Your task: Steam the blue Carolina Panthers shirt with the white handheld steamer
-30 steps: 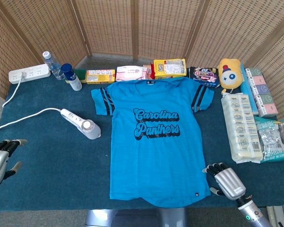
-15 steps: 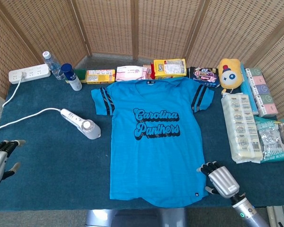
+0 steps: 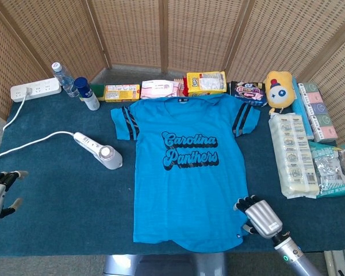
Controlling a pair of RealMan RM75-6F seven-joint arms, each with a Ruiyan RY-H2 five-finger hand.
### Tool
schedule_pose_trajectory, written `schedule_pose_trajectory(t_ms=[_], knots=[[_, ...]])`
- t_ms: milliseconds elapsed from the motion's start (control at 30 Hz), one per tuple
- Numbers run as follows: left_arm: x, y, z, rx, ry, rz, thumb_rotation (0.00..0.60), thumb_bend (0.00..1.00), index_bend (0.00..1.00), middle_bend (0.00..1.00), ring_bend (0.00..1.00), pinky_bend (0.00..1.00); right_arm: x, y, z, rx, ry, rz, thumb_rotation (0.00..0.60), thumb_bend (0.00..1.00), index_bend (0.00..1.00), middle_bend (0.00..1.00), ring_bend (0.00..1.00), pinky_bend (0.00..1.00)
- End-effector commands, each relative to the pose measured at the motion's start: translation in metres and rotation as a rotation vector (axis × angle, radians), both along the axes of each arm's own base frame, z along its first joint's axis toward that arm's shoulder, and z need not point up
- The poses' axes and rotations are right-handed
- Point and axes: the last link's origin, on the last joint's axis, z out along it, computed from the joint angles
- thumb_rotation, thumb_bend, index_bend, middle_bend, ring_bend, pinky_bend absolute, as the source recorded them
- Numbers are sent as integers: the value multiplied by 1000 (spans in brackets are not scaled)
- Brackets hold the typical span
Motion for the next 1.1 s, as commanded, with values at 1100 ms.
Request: schedule_pose_trajectory(t_ms=[1100], knots=[[-9, 2, 1, 0, -27, 1, 600, 261, 261, 365, 309, 337, 8, 7, -5, 67, 98, 30, 600, 422, 484, 424, 399, 415]])
